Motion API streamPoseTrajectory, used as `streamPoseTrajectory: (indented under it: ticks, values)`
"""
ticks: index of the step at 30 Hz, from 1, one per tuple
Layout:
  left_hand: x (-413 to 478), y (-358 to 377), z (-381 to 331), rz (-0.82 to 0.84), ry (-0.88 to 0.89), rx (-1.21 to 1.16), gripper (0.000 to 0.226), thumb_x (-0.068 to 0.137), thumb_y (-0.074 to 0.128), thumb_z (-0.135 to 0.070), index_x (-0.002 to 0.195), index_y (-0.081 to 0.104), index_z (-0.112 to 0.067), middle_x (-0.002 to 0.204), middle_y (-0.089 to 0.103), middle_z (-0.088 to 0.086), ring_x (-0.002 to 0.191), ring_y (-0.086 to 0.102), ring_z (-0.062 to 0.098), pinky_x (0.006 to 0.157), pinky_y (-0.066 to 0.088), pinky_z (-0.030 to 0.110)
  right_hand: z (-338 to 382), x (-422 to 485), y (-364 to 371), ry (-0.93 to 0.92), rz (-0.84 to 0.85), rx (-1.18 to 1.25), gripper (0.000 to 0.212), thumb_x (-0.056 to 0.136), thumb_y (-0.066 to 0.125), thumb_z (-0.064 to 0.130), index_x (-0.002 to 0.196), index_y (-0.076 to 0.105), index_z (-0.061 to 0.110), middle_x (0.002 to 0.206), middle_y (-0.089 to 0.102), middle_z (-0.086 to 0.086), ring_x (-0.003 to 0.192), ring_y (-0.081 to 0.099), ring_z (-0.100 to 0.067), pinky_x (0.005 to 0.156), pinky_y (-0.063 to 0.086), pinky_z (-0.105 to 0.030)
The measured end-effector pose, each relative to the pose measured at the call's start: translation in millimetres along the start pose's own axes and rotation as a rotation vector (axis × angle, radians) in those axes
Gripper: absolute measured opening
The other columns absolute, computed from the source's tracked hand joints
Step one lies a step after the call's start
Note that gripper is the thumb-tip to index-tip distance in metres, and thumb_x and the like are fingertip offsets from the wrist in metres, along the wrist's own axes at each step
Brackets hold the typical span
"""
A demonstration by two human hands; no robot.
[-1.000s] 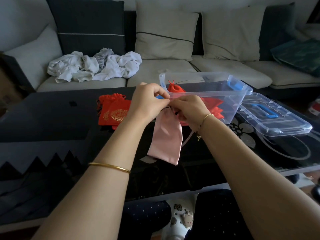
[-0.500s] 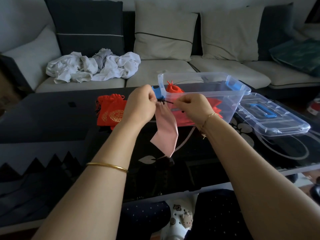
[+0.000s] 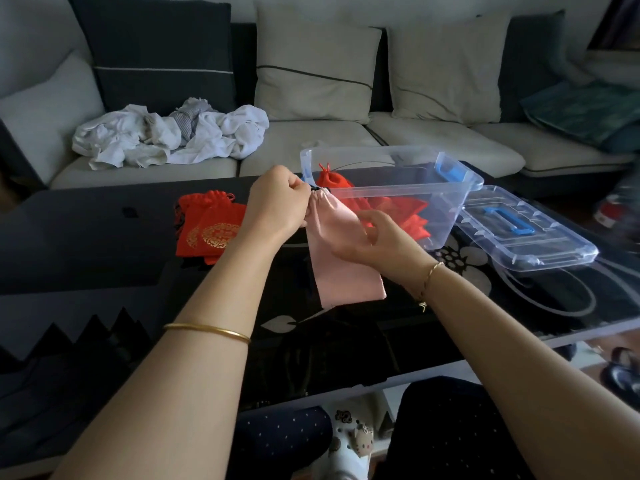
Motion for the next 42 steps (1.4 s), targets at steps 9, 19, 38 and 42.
streamPoseTrajectory:
  ticks: [9, 19, 38, 42]
  values:
    - [9, 13, -24, -0.047, -0.067, -0.245, 0.024, 0.093, 0.043, -0.007, 0.073, 0.056, -0.01, 0.069, 0.06, 0.003, 0.058, 0.062, 0.016, 0.074, 0.059, 0.041, 25, -19, -66, -0.117, -0.308, -0.242, 0.013, 0.083, 0.062, 0.023, 0.086, 0.067, 0.012, 0.087, 0.067, -0.004, 0.084, 0.062, -0.022, 0.079, 0.052, -0.041]
    - [53, 39, -46, 0.001, -0.118, -0.229, 0.025, 0.087, 0.044, 0.0, 0.073, 0.053, -0.02, 0.068, 0.056, 0.002, 0.068, 0.059, 0.022, 0.084, 0.056, 0.049, 7, 82, -128, 0.463, -0.012, -0.287, 0.033, 0.094, 0.053, 0.015, 0.063, 0.045, 0.006, 0.035, 0.048, -0.006, 0.019, 0.041, -0.006, 0.029, 0.038, -0.013]
    - [37, -42, 53, -0.486, -0.189, -0.022, 0.029, 0.09, 0.042, -0.004, 0.111, 0.062, -0.006, 0.119, 0.06, 0.01, 0.109, 0.057, 0.022, 0.092, 0.047, 0.032, 90, 99, -79, -0.122, -0.335, -0.583, 0.025, 0.083, 0.049, 0.006, 0.098, 0.069, 0.009, 0.104, 0.067, -0.011, 0.099, 0.06, -0.029, 0.076, 0.044, -0.026]
    - [10, -46, 117, -0.387, -0.322, 0.237, 0.032, 0.089, 0.046, -0.005, 0.115, 0.064, -0.014, 0.126, 0.054, 0.013, 0.118, 0.051, 0.032, 0.099, 0.044, 0.044, 117, 67, 15, -0.283, -0.173, -0.418, 0.024, 0.086, 0.049, 0.006, 0.099, 0.068, 0.012, 0.104, 0.067, -0.01, 0.095, 0.062, -0.026, 0.079, 0.048, -0.03]
Point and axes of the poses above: each hand's wrist, its own x-axis towards the middle knuckle, its own y-axis out of the palm, z = x × y, the point moved 10 cm from there along x, towards the middle knuckle
